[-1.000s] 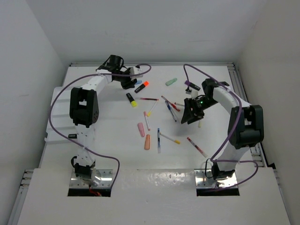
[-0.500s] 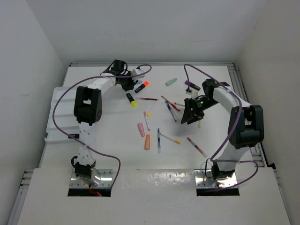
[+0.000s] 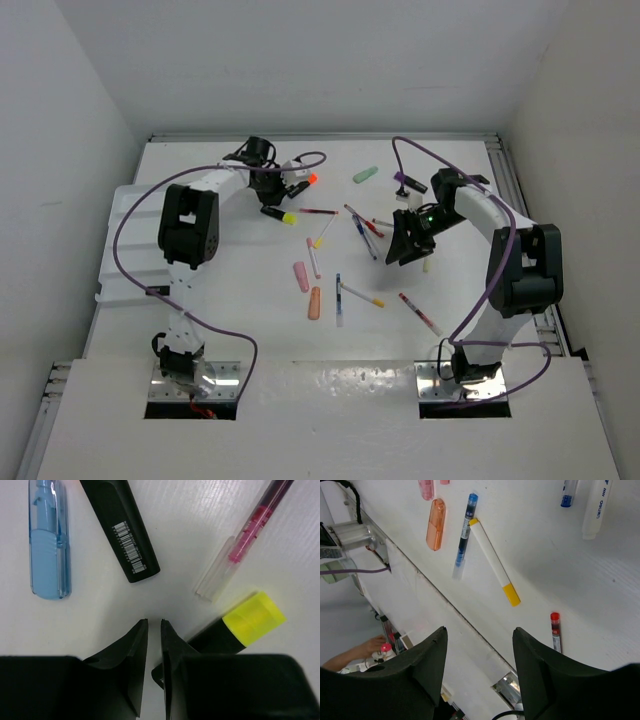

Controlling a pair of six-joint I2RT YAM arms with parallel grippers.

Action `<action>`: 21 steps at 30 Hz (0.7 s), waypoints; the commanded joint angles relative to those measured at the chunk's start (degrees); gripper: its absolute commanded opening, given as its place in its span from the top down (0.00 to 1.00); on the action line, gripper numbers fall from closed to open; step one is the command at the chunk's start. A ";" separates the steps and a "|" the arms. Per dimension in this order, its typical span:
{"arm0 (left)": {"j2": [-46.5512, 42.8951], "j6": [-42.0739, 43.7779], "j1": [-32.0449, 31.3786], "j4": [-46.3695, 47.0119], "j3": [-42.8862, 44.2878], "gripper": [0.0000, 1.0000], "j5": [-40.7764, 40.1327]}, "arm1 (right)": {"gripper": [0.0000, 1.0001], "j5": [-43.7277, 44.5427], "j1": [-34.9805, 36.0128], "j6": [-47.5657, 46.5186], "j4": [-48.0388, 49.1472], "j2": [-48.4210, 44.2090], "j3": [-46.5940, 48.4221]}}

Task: Sort the stationery into containers
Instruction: Grab a piece of stationery with the left arm

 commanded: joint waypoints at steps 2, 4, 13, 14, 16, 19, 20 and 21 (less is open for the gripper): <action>-2.52 1.61 -0.67 -6.81 -2.96 0.77 -0.98 | 0.46 -1.31 -0.32 -0.51 -0.40 -0.95 0.64; -4.01 2.66 -0.32 -7.34 -5.24 0.76 -0.10 | 0.46 -1.31 -0.41 -0.87 -0.66 -1.04 0.64; -12.28 3.01 5.12 -7.51 1.75 0.52 8.16 | 0.46 -1.75 -0.32 -0.95 -0.23 -1.57 -0.50; -12.20 4.58 6.00 -10.22 3.61 0.51 8.69 | 0.46 -1.84 -0.41 -1.13 -0.40 -1.57 -0.50; -10.62 5.03 6.27 -13.30 9.04 0.50 9.39 | 0.46 -1.75 -0.32 -1.13 -0.49 -1.66 -0.50; -8.68 4.08 5.40 -21.83 12.07 0.50 12.55 | 0.46 -1.93 -0.41 -1.04 -0.40 -1.65 -0.59; -9.29 3.37 4.96 -22.98 10.50 0.48 13.86 | 0.46 -1.84 -0.41 -1.04 -0.32 -1.57 -0.59; -10.25 2.06 4.26 -22.20 7.88 0.48 14.05 | 0.46 -1.84 -0.41 -1.04 -0.49 -1.57 -0.50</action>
